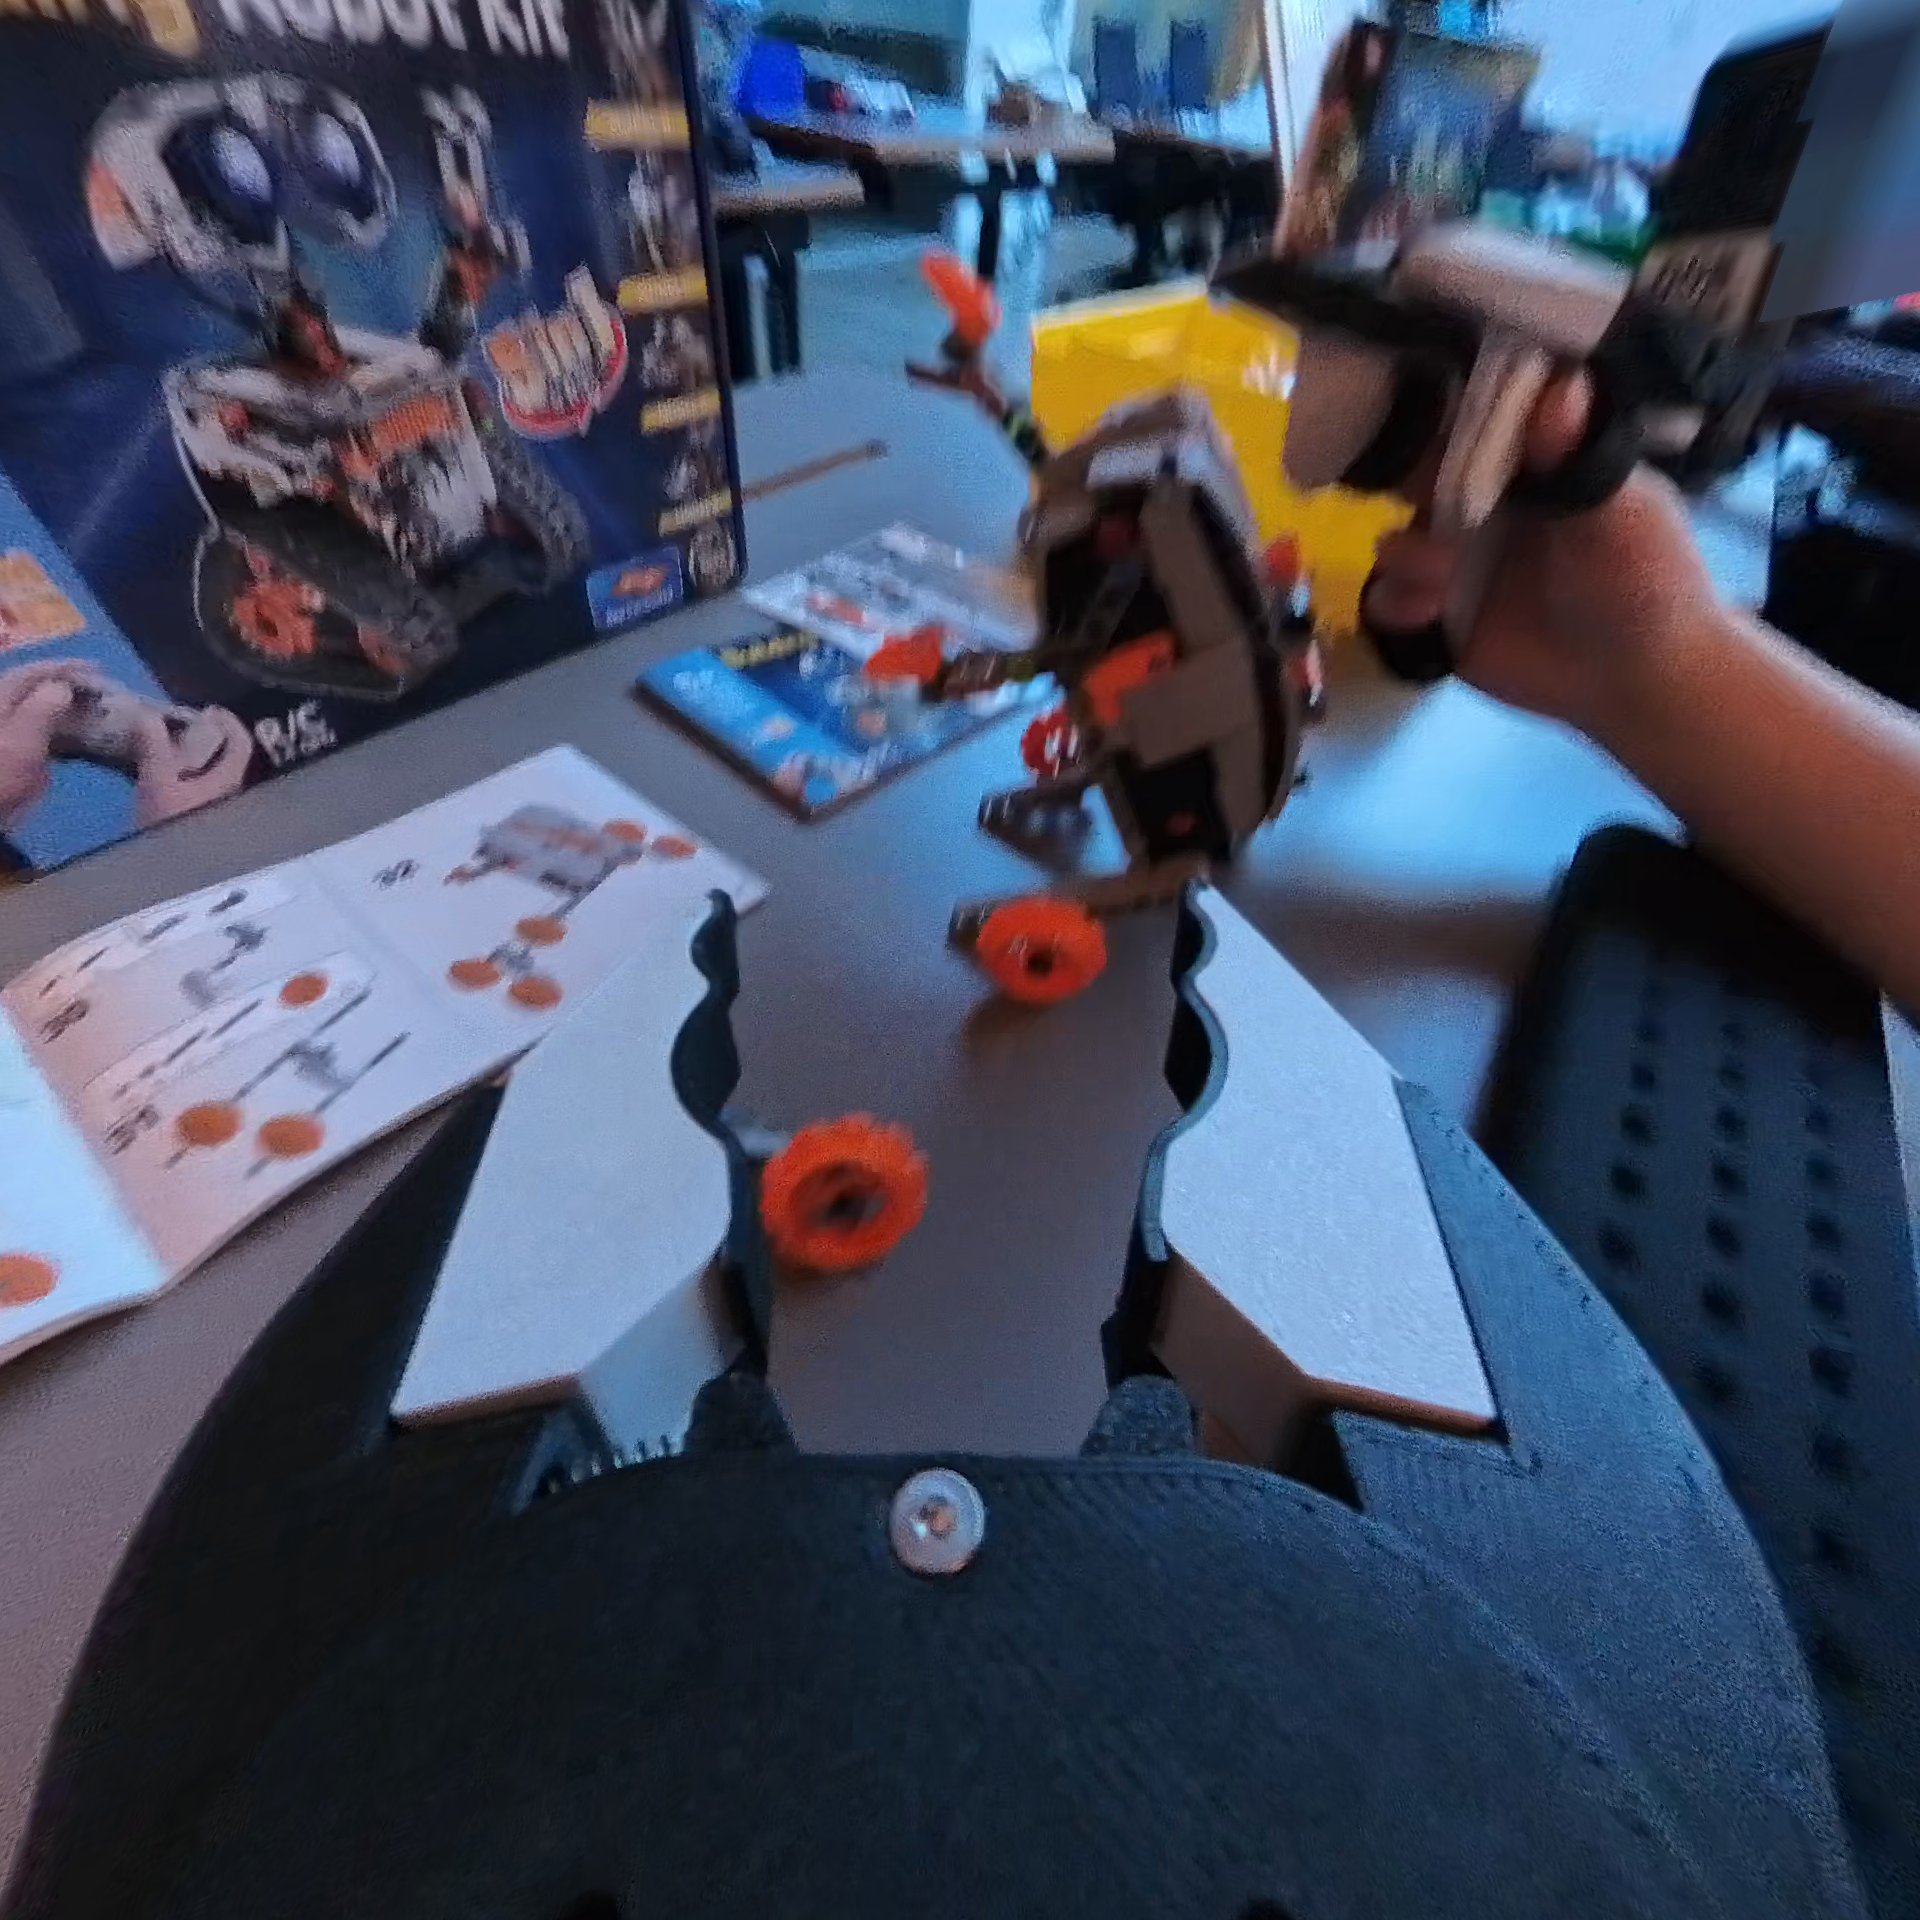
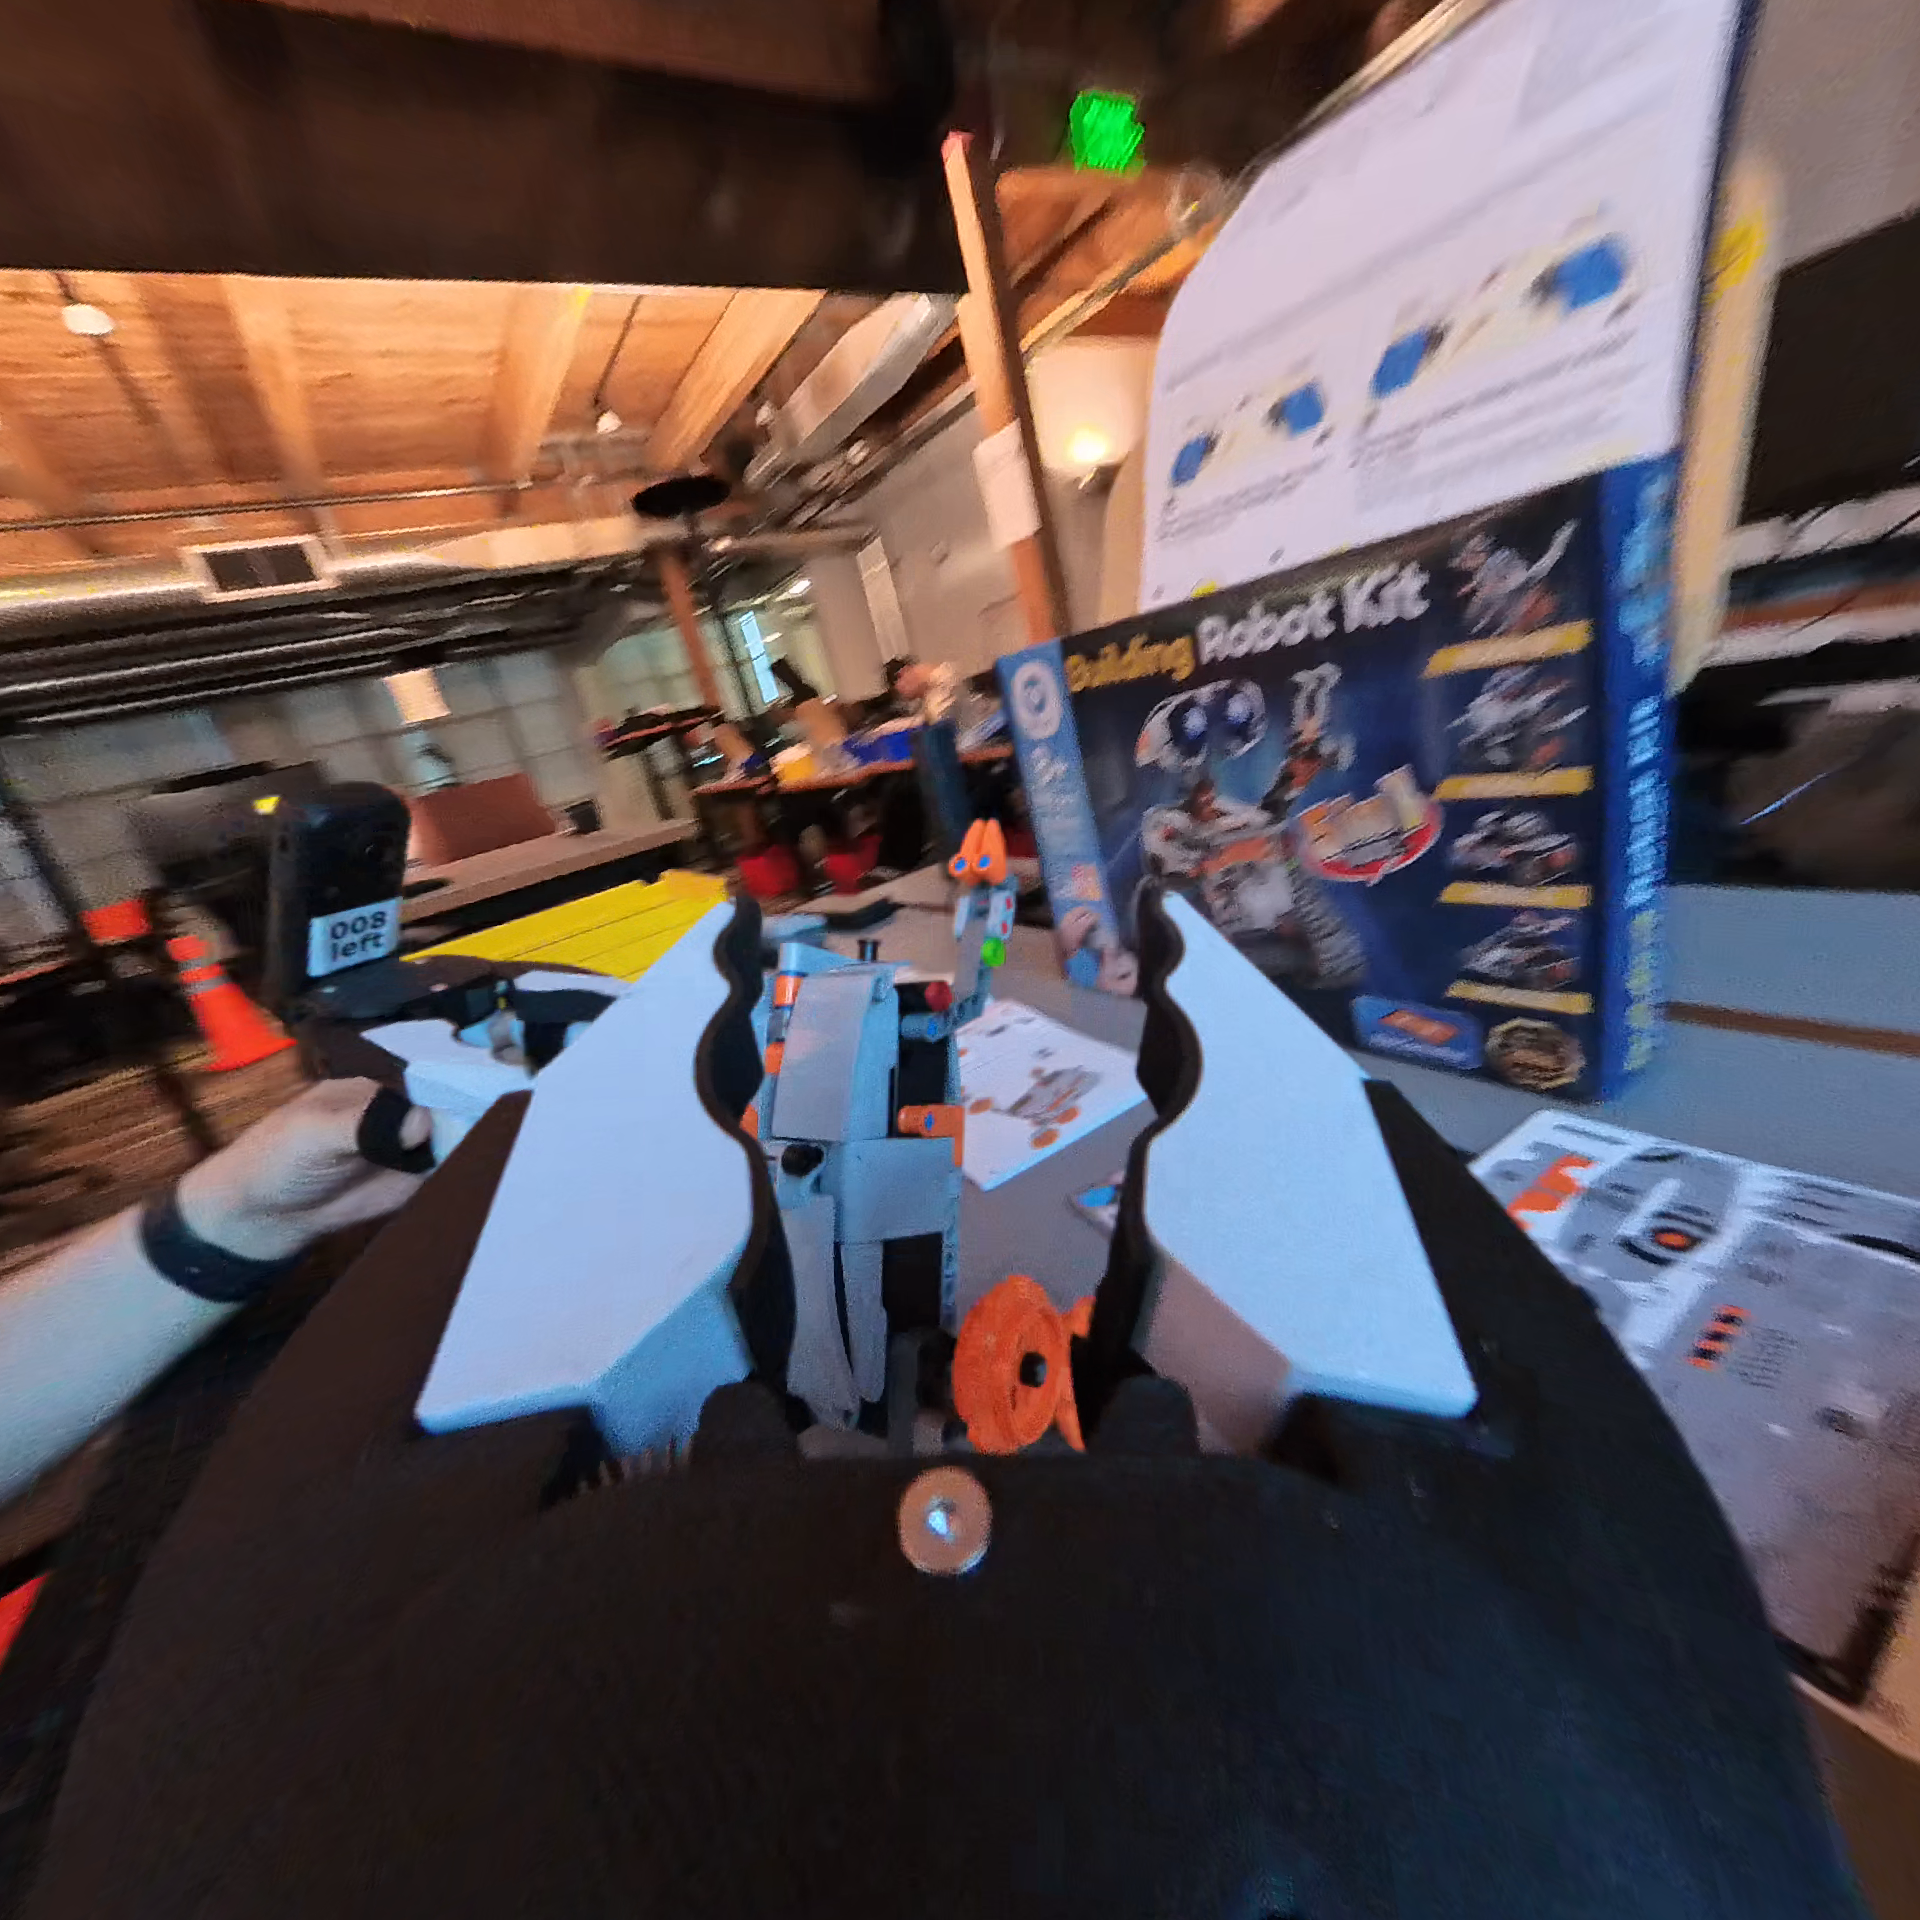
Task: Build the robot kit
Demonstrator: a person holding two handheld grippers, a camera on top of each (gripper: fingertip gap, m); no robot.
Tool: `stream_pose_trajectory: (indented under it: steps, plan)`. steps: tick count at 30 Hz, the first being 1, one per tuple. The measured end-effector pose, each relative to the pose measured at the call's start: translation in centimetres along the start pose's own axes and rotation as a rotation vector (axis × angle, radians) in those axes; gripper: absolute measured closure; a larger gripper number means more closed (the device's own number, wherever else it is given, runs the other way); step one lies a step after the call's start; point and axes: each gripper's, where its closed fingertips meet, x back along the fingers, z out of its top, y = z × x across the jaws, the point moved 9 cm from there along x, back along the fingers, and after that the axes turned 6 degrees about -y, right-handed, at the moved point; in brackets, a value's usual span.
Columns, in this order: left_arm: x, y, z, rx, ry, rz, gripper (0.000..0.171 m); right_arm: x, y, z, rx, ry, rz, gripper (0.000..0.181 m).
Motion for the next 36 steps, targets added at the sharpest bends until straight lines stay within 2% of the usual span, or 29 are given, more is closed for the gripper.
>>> stream_pose_trajectory:
  steps: [3, 4, 10, 14, 18, 19, 21, 26, 28, 30, 33, 34, 35, 36]
  plan:
    - [1.8, -3.2, -2.8, -0.005, -0.206, -0.043, 0.082, 1.2, -1.0, -0.5, 0.058, 0.036, -0.08, 0.112]
    - [2.0, -3.8, -3.5, 0.011, -0.239, -0.043, 0.077, 1.3, -1.2, -0.8, 0.073, 0.026, -0.09, 0.113]
    - [0.3, -5.0, -4.7, 0.064, -0.317, 0.017, 0.065, 0.8, -1.8, -1.1, 0.104, -0.012, -0.104, 0.113]
    - [-1.2, -4.5, -5.1, 0.049, -0.387, 0.045, 0.049, 0.3, -3.0, -1.3, 0.114, -0.004, -0.093, 0.113]
    - [-2.6, -3.7, -5.4, -0.037, -0.455, 0.144, 0.048, 0.3, -4.1, -1.8, 0.111, -0.004, -0.088, 0.113]
    - [-2.9, -3.6, -5.5, -0.061, -0.473, 0.165, 0.054, 0.3, -4.2, -1.8, 0.111, -0.004, -0.088, 0.113]
    - [-3.1, -3.4, -5.5, -0.068, -0.459, 0.155, 0.071, 0.5, -4.6, -1.9, 0.118, 0.002, -0.094, 0.113]
    - [-2.1, -2.6, -5.9, -0.115, -0.457, 0.119, 0.072, 1.4, -5.9, -2.1, 0.192, 0.023, -0.171, 0.114]
    - [-1.6, -1.8, -5.8, -0.218, -0.442, 0.124, 0.072, 1.7, -7.3, -2.2, 0.244, 0.045, -0.241, 0.114]
    - [-1.2, -0.7, -5.6, -0.353, -0.421, 0.148, 0.072, 1.4, -10.3, -2.6, 0.307, 0.055, -0.205, 0.115]
    - [-1.1, 0.8, -5.4, -0.528, -0.379, 0.16, 0.074, -0.4, -14.5, -4.9, 0.355, -0.075, -0.151, 0.124]
    - [-1.0, 1.1, -5.5, -0.566, -0.395, 0.168, 0.1, -1.2, -15.5, -5.9, 0.34, -0.147, -0.117, 0.126]
    - [-0.9, 1.4, -5.9, -0.623, -0.423, 0.152, 0.136, -2.0, -16.1, -6.9, 0.308, -0.221, -0.078, 0.128]
    - [-1.0, 1.7, -6.5, -0.671, -0.448, 0.131, 0.158, -2.8, -16.6, -7.8, 0.259, -0.29, -0.035, 0.13]
